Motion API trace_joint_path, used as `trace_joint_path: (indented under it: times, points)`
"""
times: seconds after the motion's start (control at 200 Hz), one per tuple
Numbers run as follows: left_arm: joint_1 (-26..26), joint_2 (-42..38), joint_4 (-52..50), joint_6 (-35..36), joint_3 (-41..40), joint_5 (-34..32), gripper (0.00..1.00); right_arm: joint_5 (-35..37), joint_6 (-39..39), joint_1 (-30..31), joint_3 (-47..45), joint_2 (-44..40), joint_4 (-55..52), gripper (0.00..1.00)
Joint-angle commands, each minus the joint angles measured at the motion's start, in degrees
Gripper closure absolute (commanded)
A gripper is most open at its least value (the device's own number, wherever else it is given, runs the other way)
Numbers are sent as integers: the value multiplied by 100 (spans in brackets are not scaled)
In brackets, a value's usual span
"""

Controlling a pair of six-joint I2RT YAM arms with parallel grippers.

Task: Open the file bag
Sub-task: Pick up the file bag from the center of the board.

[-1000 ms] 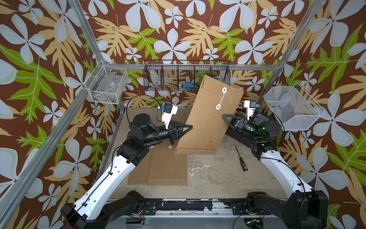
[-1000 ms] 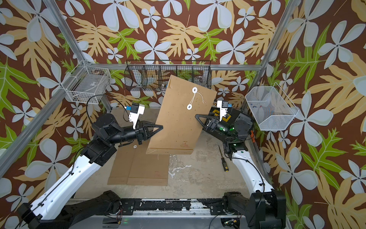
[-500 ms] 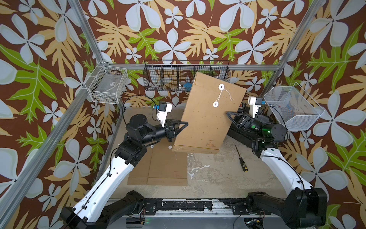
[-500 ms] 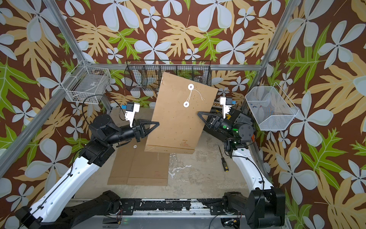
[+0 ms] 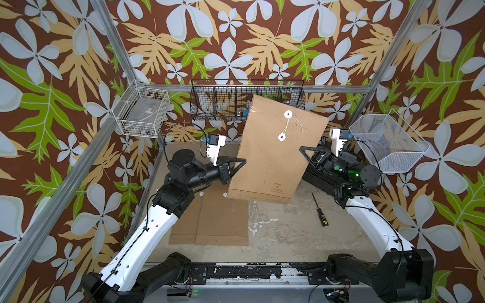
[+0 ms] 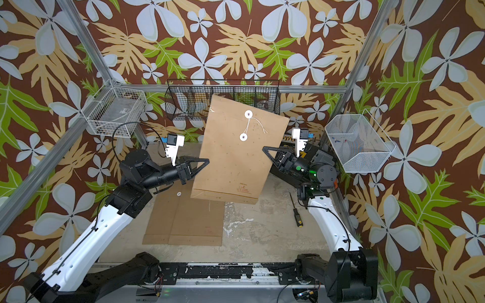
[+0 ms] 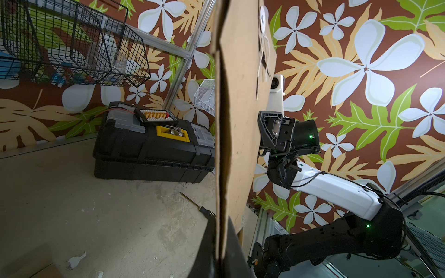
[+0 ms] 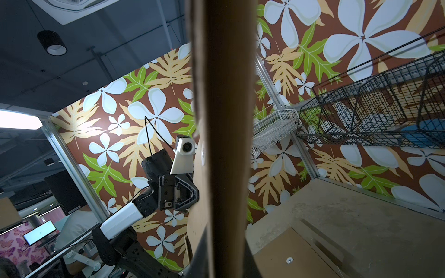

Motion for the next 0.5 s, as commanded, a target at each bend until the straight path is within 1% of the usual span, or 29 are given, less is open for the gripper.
trace_joint_path:
  times: [0.0,0.065,0.145,0.18,0.2,0.3,0.496]
  points:
    - [12,13,135,63,74,-16,97,-122,-240,11,100,-86,-112,100]
    - [12,33,263,11,79,172,81,-155,-464,6,116,-150,-404,100]
    - [10,70,616,-158,92,654,60,-185,-626,18,104,-228,-584,100]
    - [12,102,774,-241,112,868,52,-213,-663,22,107,-264,-631,100]
    - [11,111,845,-273,124,964,50,-230,-696,22,101,-293,-676,100]
    - [12,193,914,-267,268,1221,48,-312,-927,41,128,-398,-1028,100]
    - [12,386,688,-20,677,1345,48,-525,-1731,239,328,-542,-2074,100]
